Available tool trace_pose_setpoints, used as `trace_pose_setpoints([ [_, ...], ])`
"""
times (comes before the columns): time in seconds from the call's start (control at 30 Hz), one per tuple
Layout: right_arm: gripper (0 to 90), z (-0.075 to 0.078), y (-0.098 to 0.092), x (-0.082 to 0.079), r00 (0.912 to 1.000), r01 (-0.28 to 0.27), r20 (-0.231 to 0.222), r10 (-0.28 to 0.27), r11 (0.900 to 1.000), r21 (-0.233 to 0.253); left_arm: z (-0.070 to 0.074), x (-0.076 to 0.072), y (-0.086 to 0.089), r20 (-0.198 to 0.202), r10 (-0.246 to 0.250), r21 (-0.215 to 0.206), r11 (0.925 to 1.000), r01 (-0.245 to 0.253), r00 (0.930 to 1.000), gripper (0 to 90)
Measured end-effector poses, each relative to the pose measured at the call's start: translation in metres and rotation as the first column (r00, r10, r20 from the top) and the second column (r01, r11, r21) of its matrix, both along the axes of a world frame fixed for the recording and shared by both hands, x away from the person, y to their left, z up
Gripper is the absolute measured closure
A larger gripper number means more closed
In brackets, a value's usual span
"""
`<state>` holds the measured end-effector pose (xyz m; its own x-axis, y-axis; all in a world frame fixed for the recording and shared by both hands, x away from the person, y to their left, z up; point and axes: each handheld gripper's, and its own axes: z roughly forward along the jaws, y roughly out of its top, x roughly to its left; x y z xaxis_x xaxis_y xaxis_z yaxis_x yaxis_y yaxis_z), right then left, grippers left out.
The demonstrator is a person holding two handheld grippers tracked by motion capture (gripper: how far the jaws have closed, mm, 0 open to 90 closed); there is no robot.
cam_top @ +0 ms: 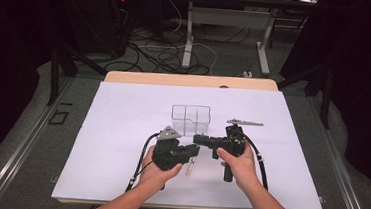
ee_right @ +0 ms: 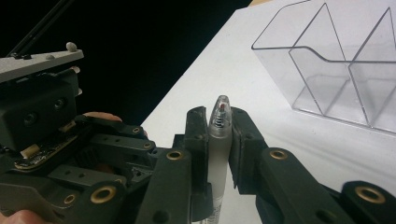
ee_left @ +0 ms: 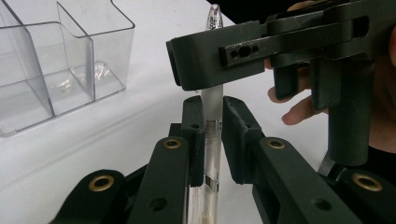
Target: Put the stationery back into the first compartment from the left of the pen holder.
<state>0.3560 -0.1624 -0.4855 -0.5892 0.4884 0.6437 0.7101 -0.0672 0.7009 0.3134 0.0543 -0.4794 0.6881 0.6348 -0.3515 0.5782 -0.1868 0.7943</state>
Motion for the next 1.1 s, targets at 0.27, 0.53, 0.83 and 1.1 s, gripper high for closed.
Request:
trace_pose_setpoints([
  [0.27,79.7,-0.001,0.0,0.001,1.0,-0.005,0.006,0.005,1.0,-0.012,-0.002,0.0,-0.001,0.011,0.001,0.014,0.9999,-0.001,0.9999,79.3],
  [0.53,79.7,0.001,0.0,-0.001,0.9986,0.018,0.05,-0.015,0.999,-0.046,-0.004,0.003,0.002,-0.006,0.009,0.003,1.0,-0.009,0.9999,70.2],
  [0.83,79.8,0.001,-0.004,0.0,0.9956,0.063,0.073,-0.059,0.996,-0.06,0.0,0.008,0.012,-0.01,0.048,-0.017,0.9987,-0.048,0.9988,60.4],
  [1.1,79.8,0.008,-0.001,0.006,0.9881,0.097,0.127,-0.087,0.992,-0.075,0.005,0.016,0.028,0.005,0.159,-0.035,0.9868,-0.158,0.9873,54.3],
])
